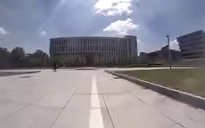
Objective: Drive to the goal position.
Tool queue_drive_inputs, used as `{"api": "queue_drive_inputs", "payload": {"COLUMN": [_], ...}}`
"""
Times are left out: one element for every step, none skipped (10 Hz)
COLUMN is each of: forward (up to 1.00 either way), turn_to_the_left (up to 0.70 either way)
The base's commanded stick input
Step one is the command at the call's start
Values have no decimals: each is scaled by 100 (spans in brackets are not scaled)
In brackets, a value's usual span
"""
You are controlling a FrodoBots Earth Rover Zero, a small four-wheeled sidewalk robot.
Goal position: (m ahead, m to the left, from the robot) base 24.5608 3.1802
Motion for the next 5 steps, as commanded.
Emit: {"api": "queue_drive_inputs", "payload": {"forward": [50, 50, 50, 50, 50], "turn_to_the_left": [0, 0, 0, 0, 0]}}
